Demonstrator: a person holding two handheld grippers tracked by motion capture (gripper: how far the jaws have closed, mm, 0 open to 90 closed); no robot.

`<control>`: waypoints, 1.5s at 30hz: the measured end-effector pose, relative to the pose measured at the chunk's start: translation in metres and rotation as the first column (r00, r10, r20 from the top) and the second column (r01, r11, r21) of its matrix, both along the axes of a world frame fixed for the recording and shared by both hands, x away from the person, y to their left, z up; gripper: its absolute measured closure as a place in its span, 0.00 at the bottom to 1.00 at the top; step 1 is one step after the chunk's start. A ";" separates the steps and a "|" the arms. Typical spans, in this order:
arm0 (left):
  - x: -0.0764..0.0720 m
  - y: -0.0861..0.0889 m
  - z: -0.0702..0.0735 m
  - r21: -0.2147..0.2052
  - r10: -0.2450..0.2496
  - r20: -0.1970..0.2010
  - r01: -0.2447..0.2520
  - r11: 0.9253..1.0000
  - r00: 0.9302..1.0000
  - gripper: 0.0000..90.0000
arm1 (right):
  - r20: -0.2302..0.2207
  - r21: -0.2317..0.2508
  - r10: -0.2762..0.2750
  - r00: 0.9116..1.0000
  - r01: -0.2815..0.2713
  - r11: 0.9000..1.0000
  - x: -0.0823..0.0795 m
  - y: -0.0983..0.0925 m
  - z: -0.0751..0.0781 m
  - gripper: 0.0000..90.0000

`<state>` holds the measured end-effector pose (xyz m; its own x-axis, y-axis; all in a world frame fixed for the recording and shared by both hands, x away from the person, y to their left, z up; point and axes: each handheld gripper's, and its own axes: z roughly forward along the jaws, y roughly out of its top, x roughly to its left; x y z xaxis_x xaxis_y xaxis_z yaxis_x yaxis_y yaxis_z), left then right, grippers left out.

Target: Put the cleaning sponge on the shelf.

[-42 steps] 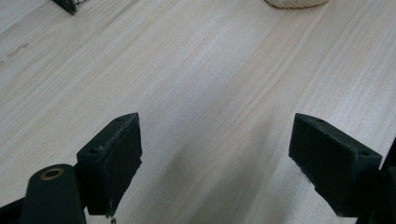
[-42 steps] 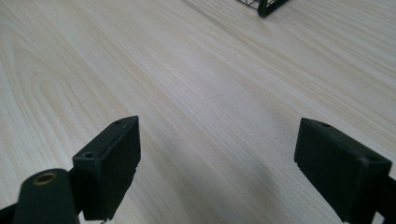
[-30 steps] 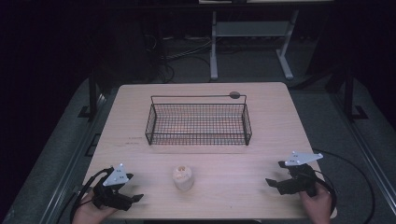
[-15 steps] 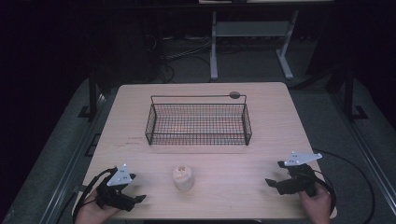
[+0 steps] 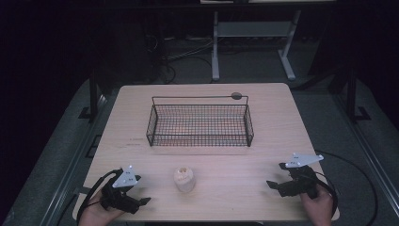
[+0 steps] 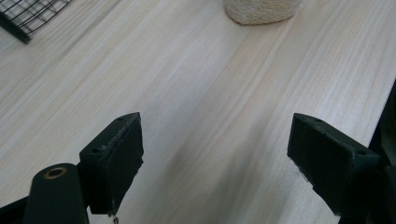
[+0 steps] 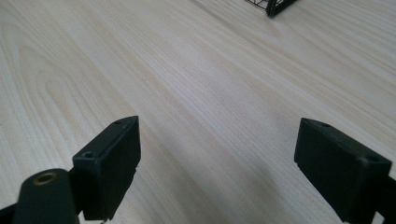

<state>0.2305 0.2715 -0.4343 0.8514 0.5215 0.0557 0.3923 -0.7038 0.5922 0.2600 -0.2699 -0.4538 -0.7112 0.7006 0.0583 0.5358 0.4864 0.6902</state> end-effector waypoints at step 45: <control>0.010 -0.053 0.034 0.068 -0.170 -0.020 0.171 0.983 0.985 0.19 | 0.007 0.012 0.004 1.000 -0.004 1.000 -0.003 0.002 0.000 0.16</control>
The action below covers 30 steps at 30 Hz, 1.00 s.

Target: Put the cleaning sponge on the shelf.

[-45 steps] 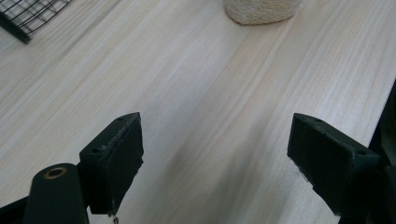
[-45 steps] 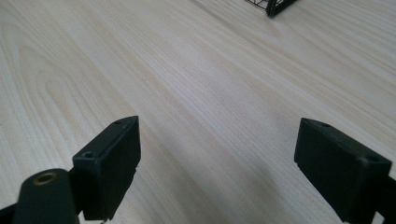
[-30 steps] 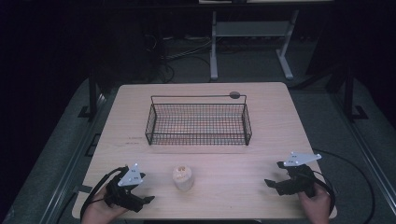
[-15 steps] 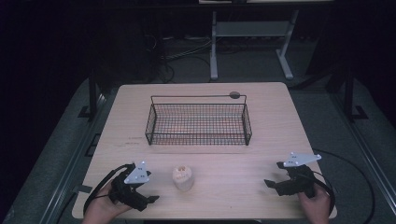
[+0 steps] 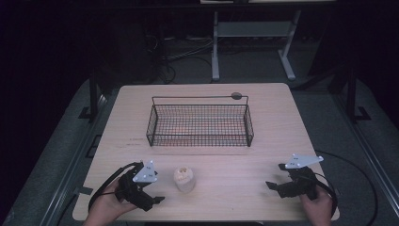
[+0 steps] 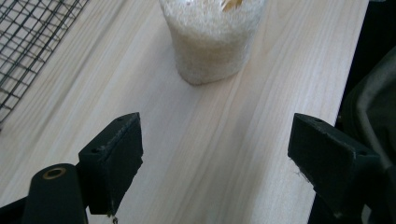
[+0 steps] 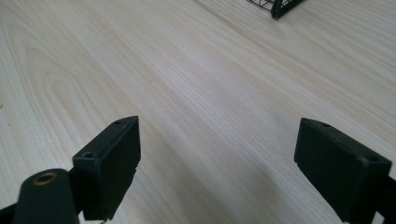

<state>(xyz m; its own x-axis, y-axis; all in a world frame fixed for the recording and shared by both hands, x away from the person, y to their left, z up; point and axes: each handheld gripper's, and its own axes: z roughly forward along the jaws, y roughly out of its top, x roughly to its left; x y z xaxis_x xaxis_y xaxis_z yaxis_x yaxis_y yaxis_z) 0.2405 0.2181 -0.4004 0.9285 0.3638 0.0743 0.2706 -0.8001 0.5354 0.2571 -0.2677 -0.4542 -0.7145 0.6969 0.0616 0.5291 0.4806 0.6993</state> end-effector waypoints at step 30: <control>0.017 -0.031 0.013 0.037 -0.070 -0.017 0.070 0.997 0.997 0.19 | 0.002 0.006 0.007 1.000 -0.007 1.000 0.000 0.000 0.000 0.16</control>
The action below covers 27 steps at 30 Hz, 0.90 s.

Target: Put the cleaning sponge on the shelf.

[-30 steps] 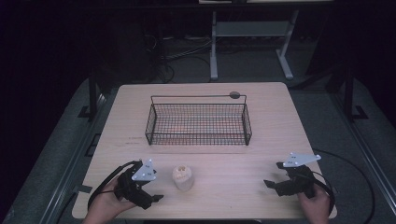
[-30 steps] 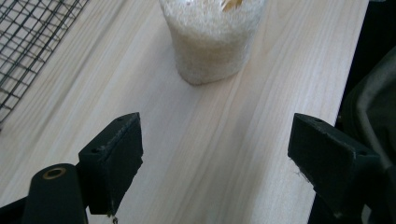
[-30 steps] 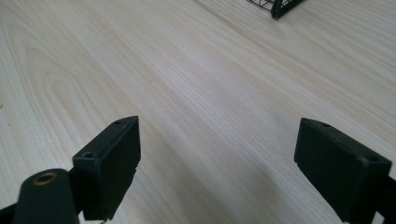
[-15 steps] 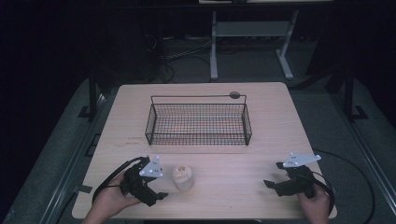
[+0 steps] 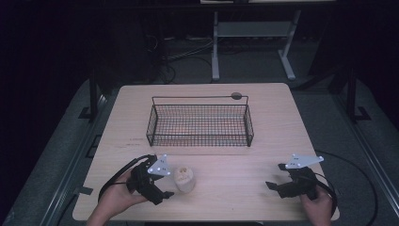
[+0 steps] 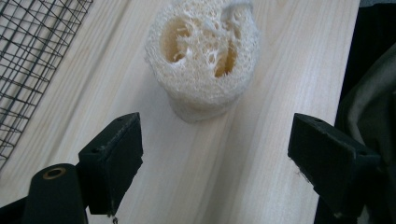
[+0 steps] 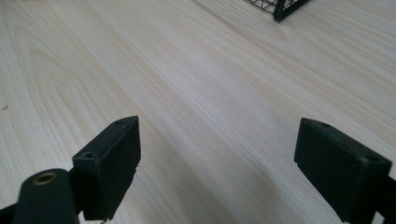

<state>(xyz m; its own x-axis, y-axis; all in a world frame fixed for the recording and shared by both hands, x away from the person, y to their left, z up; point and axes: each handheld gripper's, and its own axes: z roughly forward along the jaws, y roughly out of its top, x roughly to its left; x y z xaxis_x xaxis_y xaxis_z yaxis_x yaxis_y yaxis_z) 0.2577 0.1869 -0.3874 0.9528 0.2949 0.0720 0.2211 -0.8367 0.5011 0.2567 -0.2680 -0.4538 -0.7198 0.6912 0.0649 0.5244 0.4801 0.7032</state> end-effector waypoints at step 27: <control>0.013 -0.023 -0.002 0.012 -0.018 -0.004 0.018 1.000 1.000 0.19 | 0.003 -0.001 0.005 1.000 -0.005 1.000 -0.001 0.002 0.001 0.16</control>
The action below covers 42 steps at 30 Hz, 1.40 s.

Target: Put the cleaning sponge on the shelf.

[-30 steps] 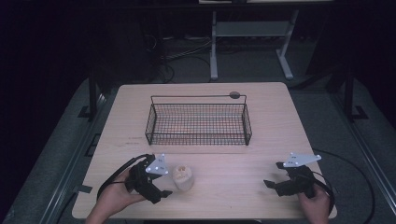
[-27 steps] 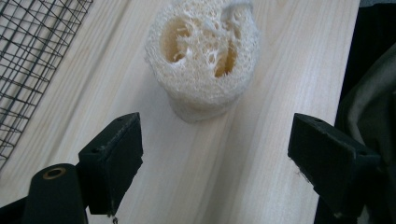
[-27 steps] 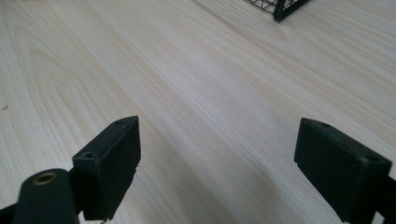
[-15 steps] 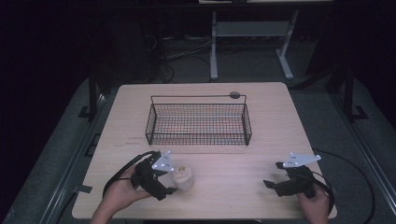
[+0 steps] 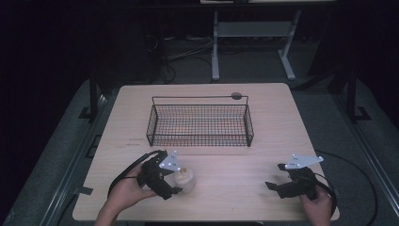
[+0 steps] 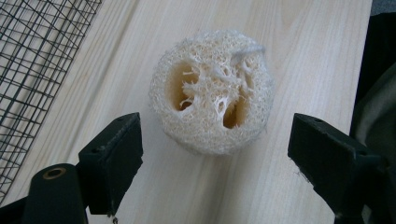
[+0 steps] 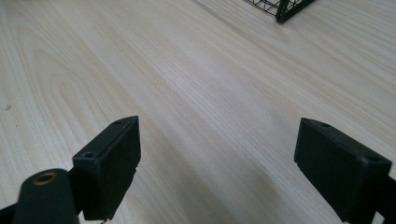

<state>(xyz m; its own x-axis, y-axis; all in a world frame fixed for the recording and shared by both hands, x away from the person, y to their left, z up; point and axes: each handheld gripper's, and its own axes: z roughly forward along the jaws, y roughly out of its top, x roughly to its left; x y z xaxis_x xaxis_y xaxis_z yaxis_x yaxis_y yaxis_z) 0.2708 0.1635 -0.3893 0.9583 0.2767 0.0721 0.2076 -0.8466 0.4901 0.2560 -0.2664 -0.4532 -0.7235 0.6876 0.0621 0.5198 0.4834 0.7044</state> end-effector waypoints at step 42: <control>0.018 -0.026 -0.011 0.056 -0.002 -0.072 0.006 0.998 0.997 0.32 | 0.001 -0.002 0.008 1.000 -0.008 1.000 -0.001 0.002 0.001 0.16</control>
<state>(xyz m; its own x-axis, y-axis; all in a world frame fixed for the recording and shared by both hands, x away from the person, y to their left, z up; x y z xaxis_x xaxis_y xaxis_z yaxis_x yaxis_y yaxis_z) 0.2885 0.1376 -0.3999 0.9626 0.2701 0.0181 0.2370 -0.8731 0.4261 0.2550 -0.2648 -0.4523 -0.7290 0.6819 0.0597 0.5151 0.4891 0.7039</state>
